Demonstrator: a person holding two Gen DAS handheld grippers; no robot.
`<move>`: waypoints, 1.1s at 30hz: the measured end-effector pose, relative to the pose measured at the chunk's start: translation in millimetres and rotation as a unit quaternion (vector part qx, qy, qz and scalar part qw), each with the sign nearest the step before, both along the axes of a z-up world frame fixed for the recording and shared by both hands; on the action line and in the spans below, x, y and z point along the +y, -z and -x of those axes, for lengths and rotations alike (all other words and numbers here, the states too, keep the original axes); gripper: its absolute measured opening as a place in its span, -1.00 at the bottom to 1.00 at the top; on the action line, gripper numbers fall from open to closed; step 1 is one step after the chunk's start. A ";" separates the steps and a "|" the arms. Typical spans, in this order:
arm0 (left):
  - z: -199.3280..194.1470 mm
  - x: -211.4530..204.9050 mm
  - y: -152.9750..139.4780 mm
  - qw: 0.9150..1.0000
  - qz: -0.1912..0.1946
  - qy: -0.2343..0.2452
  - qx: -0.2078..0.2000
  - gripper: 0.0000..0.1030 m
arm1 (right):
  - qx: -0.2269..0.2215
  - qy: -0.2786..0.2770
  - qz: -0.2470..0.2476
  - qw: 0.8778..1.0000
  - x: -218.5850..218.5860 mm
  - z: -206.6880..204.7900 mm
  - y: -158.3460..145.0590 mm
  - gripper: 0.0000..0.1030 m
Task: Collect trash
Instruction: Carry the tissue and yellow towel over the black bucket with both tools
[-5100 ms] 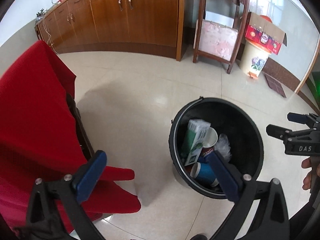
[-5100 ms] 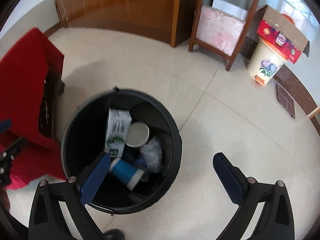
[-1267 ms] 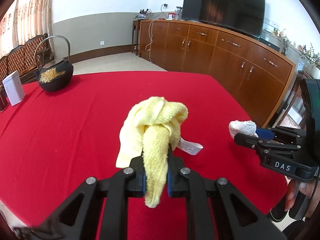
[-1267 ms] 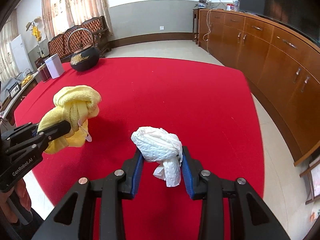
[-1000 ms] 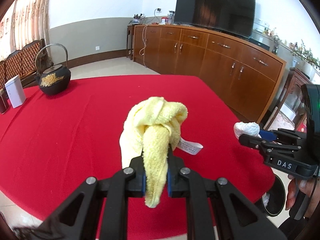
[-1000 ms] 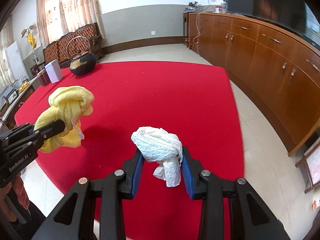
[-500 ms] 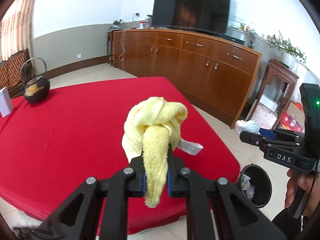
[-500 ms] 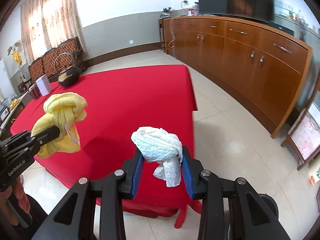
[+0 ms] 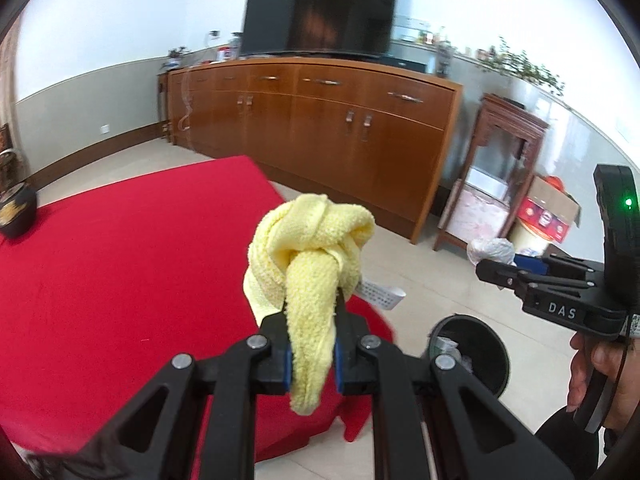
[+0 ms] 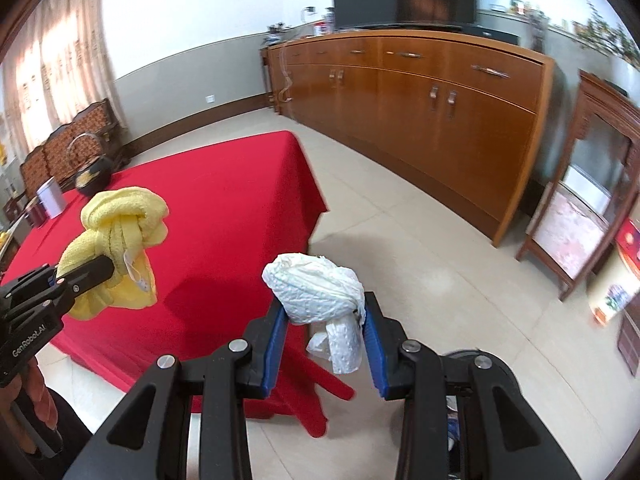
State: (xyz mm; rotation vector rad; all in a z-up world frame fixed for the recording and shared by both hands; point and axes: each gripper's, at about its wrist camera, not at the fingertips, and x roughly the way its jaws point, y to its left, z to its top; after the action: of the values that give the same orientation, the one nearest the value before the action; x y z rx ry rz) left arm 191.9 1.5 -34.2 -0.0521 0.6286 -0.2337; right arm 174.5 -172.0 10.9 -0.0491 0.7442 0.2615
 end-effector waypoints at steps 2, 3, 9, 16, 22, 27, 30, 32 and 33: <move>-1.6 -12.8 1.1 1.000 0.001 0.014 0.001 -0.71 | 0.000 0.016 0.001 1.000 -18.6 5.0 -0.3 -0.25; -2.4 -20.5 1.6 1.000 0.001 0.023 0.001 -0.71 | 0.000 0.025 0.000 1.000 -27.1 7.2 -0.4 -0.25; -5.1 -55.0 3.0 0.998 0.004 0.060 0.003 -0.71 | 0.002 0.073 0.000 0.997 -78.7 22.7 3.1 -0.25; -2.5 -102.1 10.5 0.994 -0.002 0.112 0.013 -0.71 | 0.010 0.123 -0.001 0.992 -133.9 42.5 12.2 -0.25; 2.3 -145.9 25.0 0.987 -0.010 0.155 0.027 -0.70 | 0.022 0.159 0.000 0.987 -178.4 57.8 26.0 -0.25; 2.5 -173.9 39.3 0.982 -0.015 0.183 0.041 -0.71 | 0.039 0.181 0.000 0.983 -209.2 63.1 42.5 -0.25; 1.3 -190.6 52.8 0.978 -0.021 0.201 0.053 -0.70 | 0.049 0.182 0.000 0.982 -219.9 65.3 54.6 -0.25; -0.1 -201.8 62.3 0.976 -0.027 0.210 0.059 -0.70 | 0.059 0.180 0.004 0.982 -225.9 64.1 65.7 -0.25; -1.7 -205.8 66.2 0.975 -0.027 0.214 0.063 -0.70 | 0.065 0.176 0.005 0.982 -228.6 63.5 72.4 -0.25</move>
State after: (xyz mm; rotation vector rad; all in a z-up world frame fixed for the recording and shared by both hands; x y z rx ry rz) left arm 193.5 -204.3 -100.4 0.1240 0.7690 -0.6331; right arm 110.9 -400.6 -61.5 0.0907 0.8691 -0.0766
